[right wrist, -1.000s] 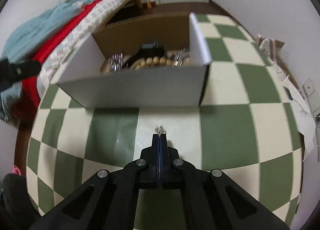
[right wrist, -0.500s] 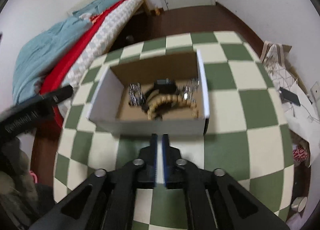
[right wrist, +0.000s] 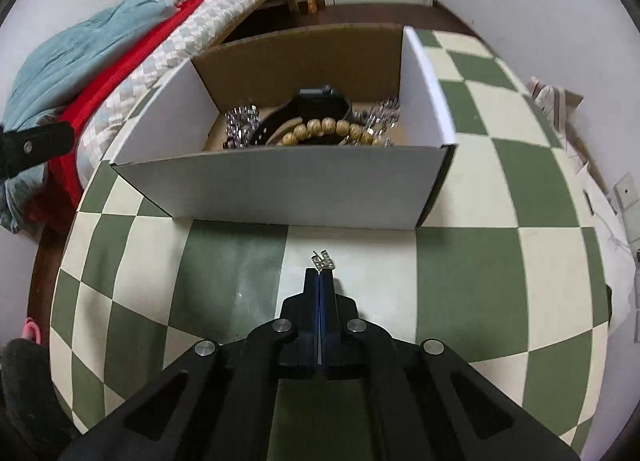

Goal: Organize jewelry
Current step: 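Lower the silver clasp into the white box and open the right tool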

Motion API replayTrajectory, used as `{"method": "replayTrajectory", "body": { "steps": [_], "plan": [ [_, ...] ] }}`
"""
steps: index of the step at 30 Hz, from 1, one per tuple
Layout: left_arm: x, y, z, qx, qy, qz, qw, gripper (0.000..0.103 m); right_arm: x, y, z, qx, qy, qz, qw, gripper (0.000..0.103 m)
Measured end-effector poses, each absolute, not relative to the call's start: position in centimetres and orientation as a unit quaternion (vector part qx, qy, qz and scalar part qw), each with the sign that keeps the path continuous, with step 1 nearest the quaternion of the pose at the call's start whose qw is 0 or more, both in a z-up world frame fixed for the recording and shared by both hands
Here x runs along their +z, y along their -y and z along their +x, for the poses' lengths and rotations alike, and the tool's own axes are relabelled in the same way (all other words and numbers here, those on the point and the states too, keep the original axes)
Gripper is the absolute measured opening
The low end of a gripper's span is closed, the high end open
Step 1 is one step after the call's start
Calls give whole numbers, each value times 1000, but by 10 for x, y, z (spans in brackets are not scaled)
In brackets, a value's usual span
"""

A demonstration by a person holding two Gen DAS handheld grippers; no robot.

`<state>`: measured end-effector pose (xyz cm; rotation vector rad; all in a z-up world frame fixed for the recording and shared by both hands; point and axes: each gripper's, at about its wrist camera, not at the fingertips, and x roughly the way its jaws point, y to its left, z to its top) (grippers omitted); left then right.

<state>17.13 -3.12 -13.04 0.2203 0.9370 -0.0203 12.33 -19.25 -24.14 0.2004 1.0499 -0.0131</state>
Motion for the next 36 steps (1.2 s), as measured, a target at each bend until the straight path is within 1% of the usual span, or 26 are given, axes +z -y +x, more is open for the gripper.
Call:
{"method": "replayTrajectory", "body": {
  "steps": [4, 6, 8, 10, 11, 13, 14, 16, 17, 18, 22, 26, 29, 32, 36],
  "plan": [
    [-133, 34, 169, -12, -455, 102, 885, 103, -222, 206, 112, -3, -477, 130, 869, 0],
    [-137, 35, 167, -11, -460, 103, 882, 103, -220, 210, 114, 6, -478, 149, 866, 0],
    [-140, 35, 165, -9, -461, 104, 881, 103, -222, 210, 121, 5, -488, 149, 860, 10],
    [-142, 33, 164, -6, -462, 107, 881, 103, -228, 206, 127, 6, -493, 140, 859, 60],
    [-143, 32, 163, -5, -462, 107, 880, 103, -231, 203, 130, 9, -495, 137, 858, 63],
    [-143, 30, 163, -2, -462, 108, 880, 103, -239, 197, 136, 6, -504, 123, 855, 63],
    [-144, 29, 164, -1, -462, 108, 880, 103, -243, 195, 138, 7, -506, 120, 854, 60],
    [-143, 28, 164, 0, -460, 109, 881, 103, -249, 190, 140, -4, -503, 100, 859, 22],
    [-142, 28, 165, 0, -459, 110, 881, 103, -249, 188, 140, -1, -500, 95, 861, 14],
    [-141, 28, 164, 0, -458, 110, 882, 103, -250, 187, 141, 0, -501, 94, 860, 9],
    [-132, 31, 163, -11, -455, 99, 885, 103, -236, 187, 130, -3, -483, 95, 870, 9],
    [-128, 45, 174, -29, -461, 97, 882, 103, -190, 199, 112, 2, -442, 133, 887, 9],
    [-131, 55, 189, -37, -469, 94, 877, 103, -159, 210, 118, 6, -418, 160, 894, 9],
    [-135, 61, 203, -42, -477, 94, 873, 103, -149, 216, 142, 0, -418, 156, 895, 9],
    [-138, 63, 214, -46, -489, 86, 867, 103, -159, 222, 169, -2, -450, 148, 881, 9]
  ]
}}
